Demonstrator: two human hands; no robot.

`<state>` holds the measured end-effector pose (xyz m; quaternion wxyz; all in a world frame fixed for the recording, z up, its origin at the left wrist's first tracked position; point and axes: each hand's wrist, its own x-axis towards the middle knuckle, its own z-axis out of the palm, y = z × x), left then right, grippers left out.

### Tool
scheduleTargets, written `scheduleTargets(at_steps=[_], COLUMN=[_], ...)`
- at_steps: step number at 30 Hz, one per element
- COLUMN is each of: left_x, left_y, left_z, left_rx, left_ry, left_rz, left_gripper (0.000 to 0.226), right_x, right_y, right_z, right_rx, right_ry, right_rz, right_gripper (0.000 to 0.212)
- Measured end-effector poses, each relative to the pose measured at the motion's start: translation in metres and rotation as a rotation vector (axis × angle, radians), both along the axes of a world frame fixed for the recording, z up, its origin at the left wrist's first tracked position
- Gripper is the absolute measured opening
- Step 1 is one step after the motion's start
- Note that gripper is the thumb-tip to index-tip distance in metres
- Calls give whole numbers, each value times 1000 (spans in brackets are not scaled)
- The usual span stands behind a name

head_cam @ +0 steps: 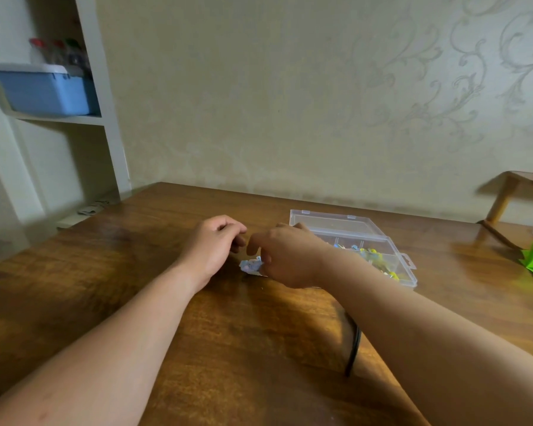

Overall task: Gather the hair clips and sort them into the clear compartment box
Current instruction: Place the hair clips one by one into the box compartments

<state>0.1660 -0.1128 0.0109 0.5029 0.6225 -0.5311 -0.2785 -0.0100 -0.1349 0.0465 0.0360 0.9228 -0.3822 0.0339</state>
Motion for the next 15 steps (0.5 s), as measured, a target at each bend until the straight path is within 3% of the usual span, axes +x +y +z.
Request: scheduleTargets(at_steps=[2, 5, 7, 11, 15], left_x=[1, 2, 1, 1, 1], left_y=[-1, -4, -5, -5, -6], left_z=[0, -1, -2, -4, -5], left_rx=[3, 19, 19, -1, -9], left_ry=[-12, 5, 4, -27, -33], left_rz=[2, 4, 1, -30, -27], left_gripper=[28, 29, 27, 26, 26], right_x=[-6, -27, -52, -100, -103], right_y=[3, 8, 2, -5, 0], right_z=[7, 21, 26, 22, 13], right_rx=[52, 193, 168, 212, 323], right_ry=[-104, -430, -586, -452, -342], right_rz=[-5, -60, -180, -439, -497], right_gripper=[27, 27, 22, 29, 38])
